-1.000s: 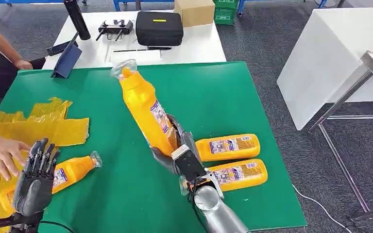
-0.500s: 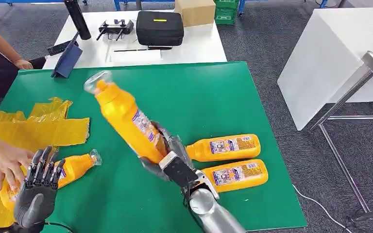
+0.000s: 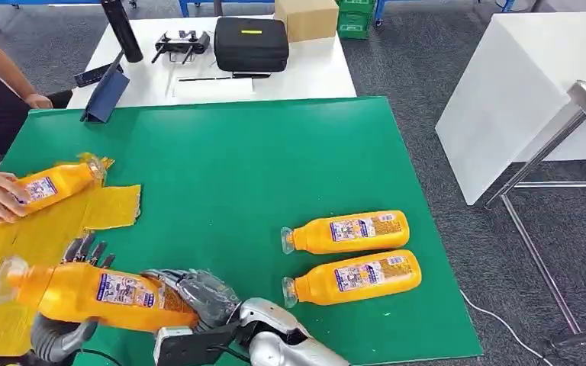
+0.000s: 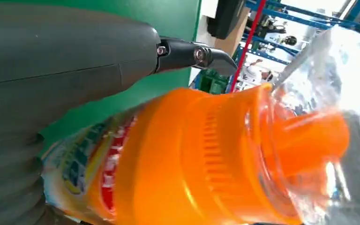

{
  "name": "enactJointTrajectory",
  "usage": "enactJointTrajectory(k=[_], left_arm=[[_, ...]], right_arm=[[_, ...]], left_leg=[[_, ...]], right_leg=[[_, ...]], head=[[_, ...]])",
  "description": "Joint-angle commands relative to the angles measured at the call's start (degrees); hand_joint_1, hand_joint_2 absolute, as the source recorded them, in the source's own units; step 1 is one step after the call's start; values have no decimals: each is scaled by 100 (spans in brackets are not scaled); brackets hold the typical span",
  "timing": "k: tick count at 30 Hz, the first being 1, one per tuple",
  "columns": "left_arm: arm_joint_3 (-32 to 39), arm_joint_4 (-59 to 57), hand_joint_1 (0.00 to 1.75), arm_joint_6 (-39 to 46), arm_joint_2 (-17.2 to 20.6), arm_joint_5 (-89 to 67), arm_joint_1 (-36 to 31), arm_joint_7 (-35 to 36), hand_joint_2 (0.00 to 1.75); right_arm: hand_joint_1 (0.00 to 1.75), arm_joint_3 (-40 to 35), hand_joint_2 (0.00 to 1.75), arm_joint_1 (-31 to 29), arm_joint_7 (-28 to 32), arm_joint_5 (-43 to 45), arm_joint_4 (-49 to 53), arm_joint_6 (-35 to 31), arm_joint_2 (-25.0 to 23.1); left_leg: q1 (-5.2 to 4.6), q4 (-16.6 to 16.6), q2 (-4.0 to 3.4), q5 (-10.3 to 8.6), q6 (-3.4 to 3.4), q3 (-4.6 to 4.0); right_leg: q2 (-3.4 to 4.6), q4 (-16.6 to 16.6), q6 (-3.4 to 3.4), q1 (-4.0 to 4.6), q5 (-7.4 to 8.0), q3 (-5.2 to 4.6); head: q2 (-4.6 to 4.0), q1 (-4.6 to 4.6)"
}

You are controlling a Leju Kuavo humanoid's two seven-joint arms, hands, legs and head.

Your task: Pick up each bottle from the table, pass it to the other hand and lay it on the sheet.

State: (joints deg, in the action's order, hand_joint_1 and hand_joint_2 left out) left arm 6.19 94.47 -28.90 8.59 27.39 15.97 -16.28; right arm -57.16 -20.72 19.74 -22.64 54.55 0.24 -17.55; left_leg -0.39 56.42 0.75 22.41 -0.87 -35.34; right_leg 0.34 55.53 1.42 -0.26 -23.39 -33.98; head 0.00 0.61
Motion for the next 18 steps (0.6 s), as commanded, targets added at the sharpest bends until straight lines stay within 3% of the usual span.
enactJointTrajectory(k=[1, 3, 4, 5, 18], left_arm=[[-113, -166, 0, -22, 92, 83, -86, 38, 175], [-129, -170, 0, -39, 86, 101, -78, 36, 175], [-137, -187, 24, -94, 96, 193, -77, 52, 175], [-154, -178, 169, -116, 106, 197, -53, 51, 175], [-372, -70, 175, -446, 229, 287, 108, -140, 175]], right_arm=[[175, -814, 175, -218, 56, -84, -629, 149, 20], [175, -814, 175, -230, 56, -84, -637, 151, 15], [175, -823, 175, -246, 56, -84, -671, 153, 3], [175, -814, 175, -253, 64, -73, -675, 156, 5], [175, -717, 175, -262, 65, -31, -672, 131, 28]], left_leg=[[6, -1, 3, 13, 12, 30], [2, -4, 1, 5, 7, 17], [5, -2, 3, 10, 11, 26], [4, -3, 4, 8, 10, 23], [3, -3, 2, 5, 7, 14]], right_leg=[[-11, -4, -5, 7, -15, 34], [-7, -5, -3, 3, -7, 19], [-12, -4, -5, 5, -13, 30], [-12, -5, -4, 4, -11, 26], [-8, -5, -2, 3, -6, 17]], head=[[0, 0], [0, -2], [0, 0], [0, 0], [0, -2]])
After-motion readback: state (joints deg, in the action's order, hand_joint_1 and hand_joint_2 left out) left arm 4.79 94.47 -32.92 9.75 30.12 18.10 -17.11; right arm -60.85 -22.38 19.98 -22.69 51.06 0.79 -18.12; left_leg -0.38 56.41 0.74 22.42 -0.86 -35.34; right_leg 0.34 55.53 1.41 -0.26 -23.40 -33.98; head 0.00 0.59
